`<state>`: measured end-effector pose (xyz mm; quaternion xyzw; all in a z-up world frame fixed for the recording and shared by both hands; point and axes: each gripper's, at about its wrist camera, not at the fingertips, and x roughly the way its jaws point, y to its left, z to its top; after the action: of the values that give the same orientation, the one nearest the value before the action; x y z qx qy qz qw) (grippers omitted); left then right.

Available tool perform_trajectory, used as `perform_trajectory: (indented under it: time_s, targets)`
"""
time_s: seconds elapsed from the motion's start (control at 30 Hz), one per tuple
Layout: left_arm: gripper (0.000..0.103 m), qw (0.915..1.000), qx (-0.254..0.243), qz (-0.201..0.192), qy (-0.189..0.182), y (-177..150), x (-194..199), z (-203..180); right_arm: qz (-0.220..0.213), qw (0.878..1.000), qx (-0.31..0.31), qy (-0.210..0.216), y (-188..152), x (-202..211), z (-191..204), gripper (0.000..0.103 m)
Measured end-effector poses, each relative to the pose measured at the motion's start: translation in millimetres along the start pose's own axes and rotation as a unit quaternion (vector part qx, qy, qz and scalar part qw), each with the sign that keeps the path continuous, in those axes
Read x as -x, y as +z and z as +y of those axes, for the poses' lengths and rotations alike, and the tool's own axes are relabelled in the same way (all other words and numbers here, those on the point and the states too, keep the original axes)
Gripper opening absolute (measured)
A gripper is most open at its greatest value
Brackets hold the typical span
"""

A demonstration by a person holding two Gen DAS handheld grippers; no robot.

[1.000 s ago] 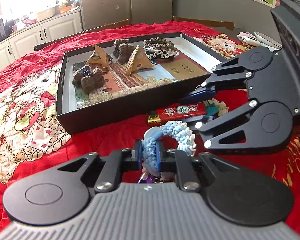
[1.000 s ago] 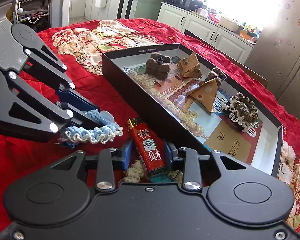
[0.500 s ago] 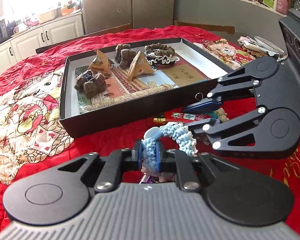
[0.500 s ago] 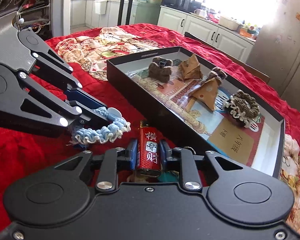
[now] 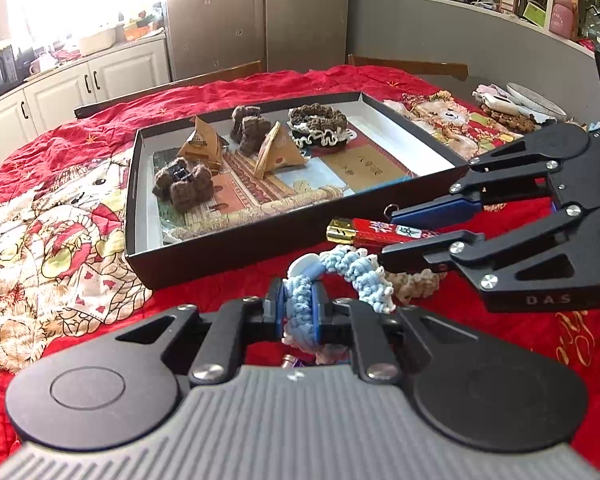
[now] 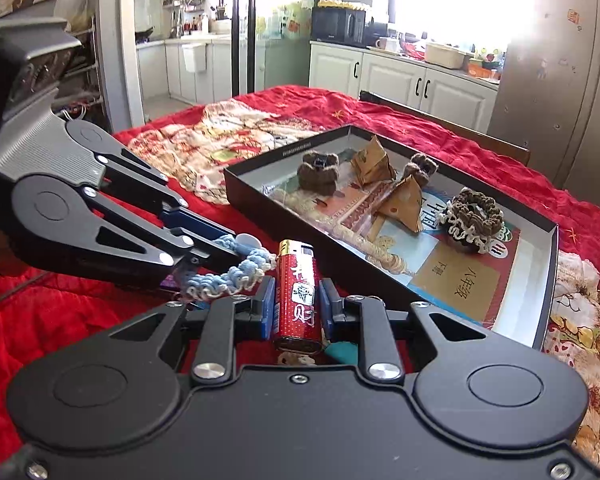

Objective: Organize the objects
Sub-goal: 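Lift and carry the scrunchie and lighter over the box with both tools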

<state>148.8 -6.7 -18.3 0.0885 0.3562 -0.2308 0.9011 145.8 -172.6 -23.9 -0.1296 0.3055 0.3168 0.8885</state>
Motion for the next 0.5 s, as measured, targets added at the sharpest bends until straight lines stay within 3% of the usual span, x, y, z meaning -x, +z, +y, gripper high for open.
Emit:
perform_trajectory:
  time_s: [0.5]
  targets:
    - [0.016, 0.9995, 0.011, -0.029, 0.002, 18, 13, 8, -0.033, 0.999, -0.030, -0.005, -1, 34, -11, 0.022]
